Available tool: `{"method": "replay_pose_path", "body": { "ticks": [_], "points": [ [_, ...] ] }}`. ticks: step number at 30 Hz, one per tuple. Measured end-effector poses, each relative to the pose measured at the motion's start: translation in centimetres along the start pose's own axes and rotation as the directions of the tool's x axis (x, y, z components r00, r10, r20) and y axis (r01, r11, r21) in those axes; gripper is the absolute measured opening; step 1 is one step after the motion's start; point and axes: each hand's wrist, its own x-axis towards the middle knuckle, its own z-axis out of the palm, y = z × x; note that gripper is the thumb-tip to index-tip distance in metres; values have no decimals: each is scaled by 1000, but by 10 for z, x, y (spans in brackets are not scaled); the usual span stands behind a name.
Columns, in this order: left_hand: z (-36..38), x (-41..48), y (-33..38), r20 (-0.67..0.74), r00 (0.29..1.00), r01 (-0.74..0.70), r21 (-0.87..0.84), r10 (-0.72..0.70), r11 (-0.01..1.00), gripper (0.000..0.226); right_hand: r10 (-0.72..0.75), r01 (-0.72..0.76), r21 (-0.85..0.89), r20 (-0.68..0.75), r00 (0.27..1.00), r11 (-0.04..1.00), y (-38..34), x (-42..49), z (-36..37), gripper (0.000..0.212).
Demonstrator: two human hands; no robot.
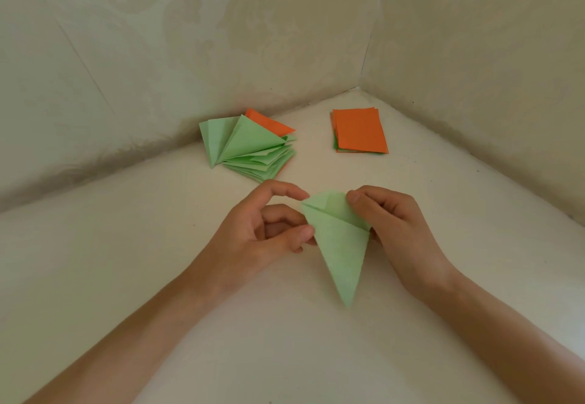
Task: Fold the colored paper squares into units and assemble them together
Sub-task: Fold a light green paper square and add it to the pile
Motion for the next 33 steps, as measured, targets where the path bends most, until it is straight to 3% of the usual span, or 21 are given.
{"method": "replay_pose_path", "body": {
  "ticks": [3, 8, 12, 18, 23, 27, 33],
  "points": [
    [1, -1, 3, -41, 999, -5, -9, 5, 1000, 22, 19, -19, -3, 5, 1000, 1000, -2, 0, -1, 42],
    [1, 0, 3, -112, 994, 12, 33, -8, 999, 23, 20, -14, -53, 119, 993, 998, -3, -4, -2, 33],
    [0, 2, 0, -125, 992, 28, 52, -22, 998, 23, 62, -66, 15, 197, 979, 998, -8, -3, -2, 28],
    [-5, 3, -7, -121, 988, -80, 146, 98, 986, 5, 177, -205, 79, 270, 947, 976, -9, 0, -3, 27],
    [-3, 2, -4, -80, 995, -44, 147, 56, 988, 11, 204, -231, 100, 224, 953, 968, -10, 1, -6, 19],
    [-4, 1, -4, -42, 999, -17, 153, 23, 988, 33, 250, -270, 80, 197, 948, 960, -11, 2, -8, 17],
    [-3, 2, -3, -49, 999, 11, 167, -3, 986, 33, 296, -324, 113, 212, 931, 939, -13, 1, -10, 14]
  ]
}}
